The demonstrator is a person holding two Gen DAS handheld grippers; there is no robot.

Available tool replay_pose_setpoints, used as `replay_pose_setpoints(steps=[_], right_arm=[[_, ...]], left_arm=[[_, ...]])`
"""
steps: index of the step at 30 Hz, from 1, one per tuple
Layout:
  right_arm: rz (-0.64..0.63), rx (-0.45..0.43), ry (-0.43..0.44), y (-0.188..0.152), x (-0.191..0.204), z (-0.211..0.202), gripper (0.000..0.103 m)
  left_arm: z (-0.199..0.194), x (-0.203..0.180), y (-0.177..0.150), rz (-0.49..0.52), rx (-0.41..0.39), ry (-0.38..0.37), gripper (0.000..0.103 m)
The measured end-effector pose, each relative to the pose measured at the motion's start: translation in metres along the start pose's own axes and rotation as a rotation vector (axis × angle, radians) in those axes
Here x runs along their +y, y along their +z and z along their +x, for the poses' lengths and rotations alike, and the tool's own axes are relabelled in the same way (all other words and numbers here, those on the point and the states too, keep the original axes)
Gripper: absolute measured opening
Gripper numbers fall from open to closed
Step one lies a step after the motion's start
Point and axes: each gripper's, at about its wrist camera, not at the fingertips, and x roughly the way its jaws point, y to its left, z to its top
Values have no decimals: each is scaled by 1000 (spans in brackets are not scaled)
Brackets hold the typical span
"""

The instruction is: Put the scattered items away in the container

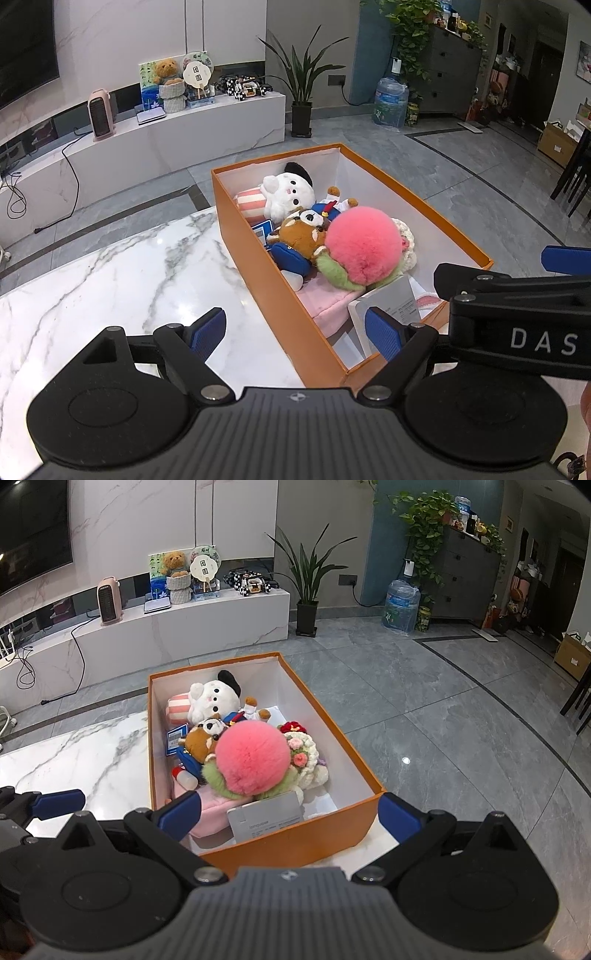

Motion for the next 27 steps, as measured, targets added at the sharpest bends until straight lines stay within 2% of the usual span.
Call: replay_pose_setpoints(steps=[27], right_arm=[[2,9,-4,-1,3,4,102]], left_arm=[[1,-4,0,9,0,-5,97]])
